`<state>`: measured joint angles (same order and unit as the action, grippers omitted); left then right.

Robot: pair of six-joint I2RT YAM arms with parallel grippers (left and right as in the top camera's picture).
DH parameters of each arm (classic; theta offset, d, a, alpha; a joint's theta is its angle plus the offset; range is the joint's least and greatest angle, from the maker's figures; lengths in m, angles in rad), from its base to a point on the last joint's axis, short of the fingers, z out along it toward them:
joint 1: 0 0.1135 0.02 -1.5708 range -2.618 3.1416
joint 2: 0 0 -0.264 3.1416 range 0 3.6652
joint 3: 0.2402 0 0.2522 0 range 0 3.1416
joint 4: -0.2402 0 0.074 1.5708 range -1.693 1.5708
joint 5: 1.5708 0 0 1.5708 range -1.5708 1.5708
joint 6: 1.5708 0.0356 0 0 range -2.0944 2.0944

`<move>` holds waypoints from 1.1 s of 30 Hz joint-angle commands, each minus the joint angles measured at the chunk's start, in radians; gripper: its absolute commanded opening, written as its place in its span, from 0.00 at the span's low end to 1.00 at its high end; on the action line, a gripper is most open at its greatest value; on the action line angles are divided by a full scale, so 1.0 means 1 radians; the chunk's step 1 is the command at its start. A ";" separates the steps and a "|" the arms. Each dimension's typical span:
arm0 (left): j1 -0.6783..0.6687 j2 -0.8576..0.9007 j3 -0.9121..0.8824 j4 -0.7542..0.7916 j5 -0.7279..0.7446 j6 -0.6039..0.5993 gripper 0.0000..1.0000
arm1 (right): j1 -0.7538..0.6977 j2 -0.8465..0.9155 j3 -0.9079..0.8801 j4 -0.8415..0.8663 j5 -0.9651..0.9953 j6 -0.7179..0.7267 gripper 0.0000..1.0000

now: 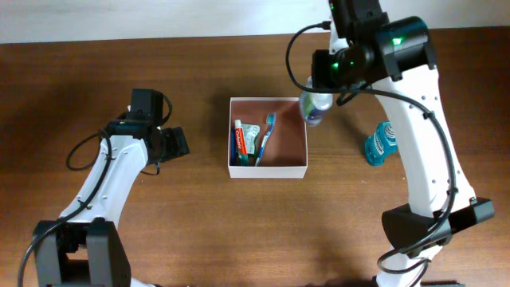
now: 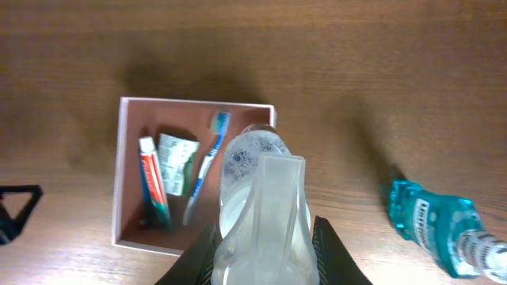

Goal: Pack container
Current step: 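Lift the soap bottle with the right gripper and lower it into the box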

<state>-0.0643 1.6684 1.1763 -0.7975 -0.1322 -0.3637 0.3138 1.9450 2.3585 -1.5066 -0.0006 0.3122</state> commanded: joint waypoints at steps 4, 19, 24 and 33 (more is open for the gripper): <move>0.002 0.009 0.002 0.000 -0.007 -0.003 1.00 | 0.061 -0.008 0.031 0.056 0.010 0.049 0.19; 0.002 0.009 0.002 0.000 -0.007 -0.003 0.99 | 0.114 0.094 0.020 0.063 0.089 0.072 0.19; 0.002 0.009 0.002 0.000 -0.007 -0.003 0.99 | 0.114 0.138 0.020 0.064 0.090 0.072 0.19; 0.002 0.009 0.002 0.000 -0.007 -0.003 0.99 | 0.109 0.202 0.019 0.065 0.105 0.091 0.19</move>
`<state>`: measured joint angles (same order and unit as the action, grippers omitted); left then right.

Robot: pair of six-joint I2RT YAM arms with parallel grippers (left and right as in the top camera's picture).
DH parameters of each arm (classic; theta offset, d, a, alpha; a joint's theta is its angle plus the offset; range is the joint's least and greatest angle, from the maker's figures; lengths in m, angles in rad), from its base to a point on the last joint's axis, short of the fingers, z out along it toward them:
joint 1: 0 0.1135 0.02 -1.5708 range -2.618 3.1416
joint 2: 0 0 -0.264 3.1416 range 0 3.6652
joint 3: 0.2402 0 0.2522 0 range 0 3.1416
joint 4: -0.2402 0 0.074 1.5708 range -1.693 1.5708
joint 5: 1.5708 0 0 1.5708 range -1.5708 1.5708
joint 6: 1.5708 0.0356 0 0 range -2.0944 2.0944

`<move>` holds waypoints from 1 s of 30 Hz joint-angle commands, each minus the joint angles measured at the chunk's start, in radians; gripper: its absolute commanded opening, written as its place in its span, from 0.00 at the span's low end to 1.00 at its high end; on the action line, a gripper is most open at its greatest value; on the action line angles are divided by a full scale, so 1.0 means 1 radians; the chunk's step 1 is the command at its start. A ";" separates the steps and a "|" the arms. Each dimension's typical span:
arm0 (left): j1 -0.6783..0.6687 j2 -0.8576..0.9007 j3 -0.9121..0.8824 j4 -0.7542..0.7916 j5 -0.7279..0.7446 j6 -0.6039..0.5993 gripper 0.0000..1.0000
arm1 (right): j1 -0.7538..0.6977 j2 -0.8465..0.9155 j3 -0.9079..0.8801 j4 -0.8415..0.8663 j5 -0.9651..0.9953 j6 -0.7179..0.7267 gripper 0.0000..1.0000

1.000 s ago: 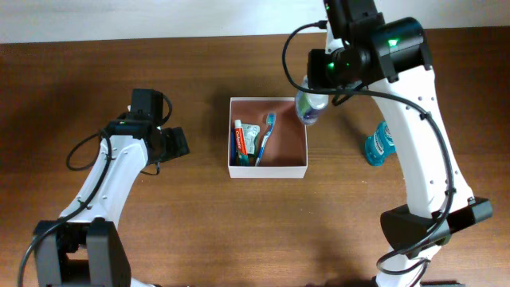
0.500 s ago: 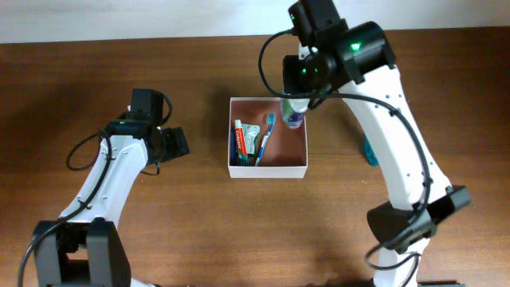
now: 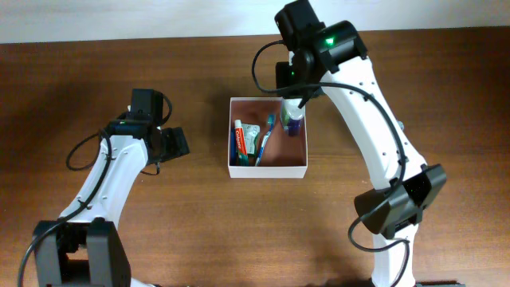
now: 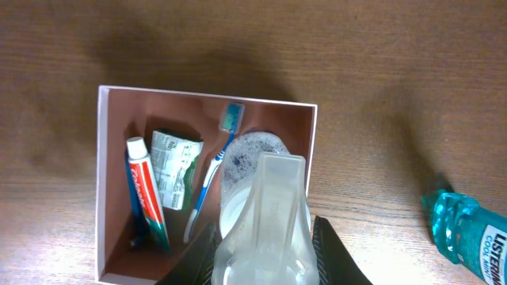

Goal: Pack container
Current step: 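Lift the soap bottle with the right gripper and lower it into the box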

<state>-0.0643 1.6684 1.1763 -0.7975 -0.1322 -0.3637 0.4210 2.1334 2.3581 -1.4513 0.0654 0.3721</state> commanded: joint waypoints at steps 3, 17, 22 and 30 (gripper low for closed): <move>0.002 0.009 0.002 0.000 -0.007 -0.003 0.99 | 0.002 0.030 0.019 0.019 0.053 0.030 0.19; 0.002 0.009 0.002 0.000 -0.007 -0.003 0.99 | 0.002 0.095 0.019 0.053 0.105 0.030 0.19; 0.002 0.009 0.002 0.000 -0.007 -0.003 0.99 | 0.002 0.129 0.019 0.062 0.108 0.030 0.19; 0.002 0.009 0.002 0.000 -0.007 -0.003 0.99 | 0.002 0.171 0.019 0.072 0.108 0.030 0.19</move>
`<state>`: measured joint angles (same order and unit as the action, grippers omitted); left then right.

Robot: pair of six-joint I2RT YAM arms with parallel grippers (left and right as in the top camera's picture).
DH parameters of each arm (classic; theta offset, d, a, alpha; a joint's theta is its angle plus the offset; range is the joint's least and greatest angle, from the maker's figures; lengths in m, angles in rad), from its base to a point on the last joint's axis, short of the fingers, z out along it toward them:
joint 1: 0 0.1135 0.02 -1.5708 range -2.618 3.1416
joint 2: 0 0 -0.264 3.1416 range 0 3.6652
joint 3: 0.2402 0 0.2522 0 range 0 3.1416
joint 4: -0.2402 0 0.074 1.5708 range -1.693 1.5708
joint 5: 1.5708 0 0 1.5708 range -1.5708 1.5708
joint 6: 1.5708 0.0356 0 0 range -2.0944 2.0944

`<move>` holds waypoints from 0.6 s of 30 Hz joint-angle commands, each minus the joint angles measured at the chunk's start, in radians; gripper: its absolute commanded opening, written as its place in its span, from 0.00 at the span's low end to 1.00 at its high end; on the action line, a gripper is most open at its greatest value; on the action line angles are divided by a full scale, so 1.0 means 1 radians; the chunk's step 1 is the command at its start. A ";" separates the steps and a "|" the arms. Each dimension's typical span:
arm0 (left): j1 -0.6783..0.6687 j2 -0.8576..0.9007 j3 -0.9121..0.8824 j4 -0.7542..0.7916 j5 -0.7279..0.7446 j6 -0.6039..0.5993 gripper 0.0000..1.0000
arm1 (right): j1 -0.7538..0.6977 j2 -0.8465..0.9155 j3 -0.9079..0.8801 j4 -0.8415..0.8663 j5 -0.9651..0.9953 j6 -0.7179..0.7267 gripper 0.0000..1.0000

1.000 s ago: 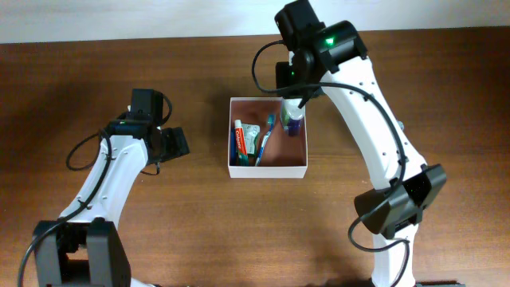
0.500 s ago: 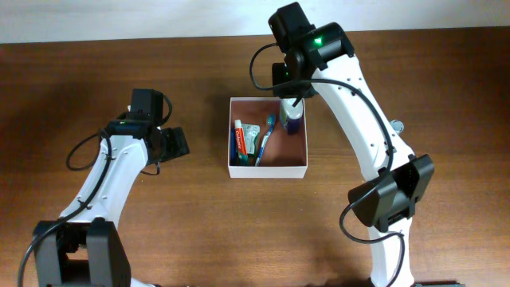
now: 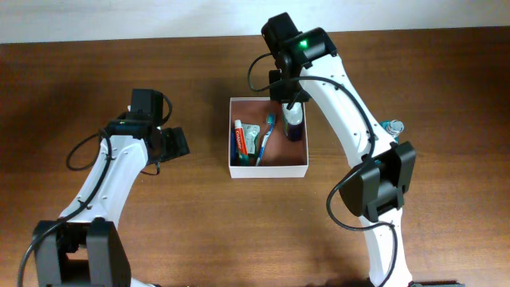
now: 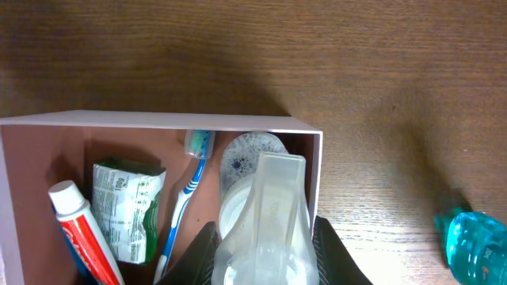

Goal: Pack container
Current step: 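Lift the soap bottle with the right gripper and lower it into the box, then open the right gripper to release the foaming soap bottle in the box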

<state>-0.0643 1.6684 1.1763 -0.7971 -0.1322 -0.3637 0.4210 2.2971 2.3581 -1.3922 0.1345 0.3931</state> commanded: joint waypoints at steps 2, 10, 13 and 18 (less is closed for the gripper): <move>0.002 0.009 0.002 -0.001 -0.007 -0.003 0.99 | 0.002 0.013 0.019 0.017 0.039 0.009 0.19; 0.002 0.009 0.002 -0.001 -0.007 -0.003 1.00 | 0.002 0.016 0.019 0.027 0.039 0.009 0.19; 0.002 0.009 0.002 -0.001 -0.007 -0.003 0.99 | 0.003 0.017 0.019 0.026 0.039 0.009 0.20; 0.002 0.009 0.002 -0.001 -0.007 -0.003 0.99 | 0.003 0.017 0.019 0.019 0.039 0.009 0.29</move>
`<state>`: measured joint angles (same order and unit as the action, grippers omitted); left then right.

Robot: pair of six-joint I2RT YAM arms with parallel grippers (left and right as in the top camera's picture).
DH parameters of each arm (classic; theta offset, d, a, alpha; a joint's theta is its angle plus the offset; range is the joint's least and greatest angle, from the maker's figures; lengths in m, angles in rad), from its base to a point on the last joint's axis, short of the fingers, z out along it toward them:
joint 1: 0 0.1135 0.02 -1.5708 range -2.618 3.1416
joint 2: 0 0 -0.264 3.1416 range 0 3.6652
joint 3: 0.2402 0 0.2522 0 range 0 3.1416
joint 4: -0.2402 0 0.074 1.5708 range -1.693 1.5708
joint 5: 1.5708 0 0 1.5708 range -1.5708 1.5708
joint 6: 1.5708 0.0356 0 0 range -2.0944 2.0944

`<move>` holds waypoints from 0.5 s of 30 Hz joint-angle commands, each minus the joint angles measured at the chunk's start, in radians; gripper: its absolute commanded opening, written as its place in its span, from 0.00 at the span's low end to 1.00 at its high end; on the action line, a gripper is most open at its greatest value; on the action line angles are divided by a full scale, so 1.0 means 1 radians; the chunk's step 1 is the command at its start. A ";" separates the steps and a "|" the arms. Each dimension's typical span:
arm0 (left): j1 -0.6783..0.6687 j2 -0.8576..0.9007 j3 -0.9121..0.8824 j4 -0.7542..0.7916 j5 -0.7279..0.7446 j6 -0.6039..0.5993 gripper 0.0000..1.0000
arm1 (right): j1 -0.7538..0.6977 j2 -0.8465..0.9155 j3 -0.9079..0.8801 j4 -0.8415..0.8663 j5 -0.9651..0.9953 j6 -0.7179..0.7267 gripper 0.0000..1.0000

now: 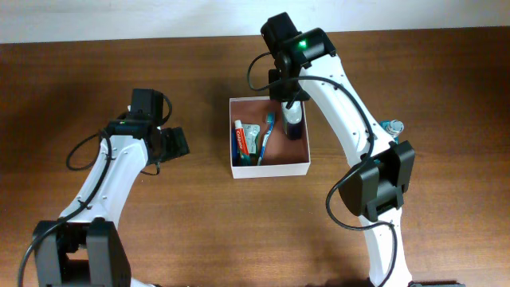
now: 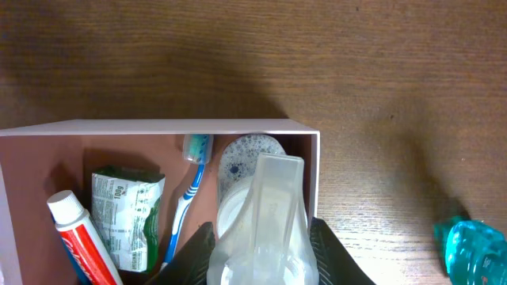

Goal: Pack container
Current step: 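Open the right gripper to release the foaming soap bottle in the box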

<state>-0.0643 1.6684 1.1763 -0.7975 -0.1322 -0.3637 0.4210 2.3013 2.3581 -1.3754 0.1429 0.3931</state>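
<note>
The white open box (image 1: 268, 170) (image 2: 158, 126) stands mid-table, holding a red toothpaste tube (image 2: 73, 231), a green packet (image 2: 127, 210) and a blue toothbrush (image 2: 188, 190). My right gripper (image 1: 293, 112) (image 2: 260, 257) is shut on a clear plastic bottle (image 2: 261, 214), lowered into the box's right side beside the toothbrush. A teal mouthwash bottle (image 1: 390, 127) (image 2: 471, 245) lies on the table to the right, mostly hidden by the arm in the overhead view. My left gripper (image 1: 177, 143) hovers left of the box; its jaws are not clearly shown.
Brown wooden table (image 1: 199, 231) all around. The right arm's forearm arches over the table's right half down to its base (image 1: 374, 191). A pale wall edge (image 1: 119, 20) runs along the far side.
The right gripper with the clear bottle has sunk very slightly deeper into the box's right side. The left arm is unchanged.
The right gripper first held the clear bottle above the box's far right corner, with the mouthwash lying to its right. It then held it over the box interior, then low inside beside the toothbrush, where it remains. The left arm stayed still.
</note>
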 commanded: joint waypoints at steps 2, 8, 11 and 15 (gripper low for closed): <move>0.002 0.009 0.002 0.000 -0.007 -0.003 0.99 | 0.003 0.013 0.019 -0.001 0.031 0.009 0.30; 0.002 0.009 0.002 0.000 -0.007 -0.003 0.99 | 0.003 0.013 0.019 -0.021 0.030 0.008 0.38; 0.002 0.009 0.002 0.000 -0.007 -0.003 0.99 | 0.003 0.012 0.019 -0.036 0.031 0.004 0.46; 0.002 0.009 0.002 0.000 -0.007 -0.003 0.99 | 0.002 0.012 0.019 -0.054 0.031 0.000 0.49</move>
<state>-0.0643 1.6684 1.1763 -0.7975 -0.1322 -0.3637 0.4206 2.3013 2.3585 -1.4181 0.1570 0.3920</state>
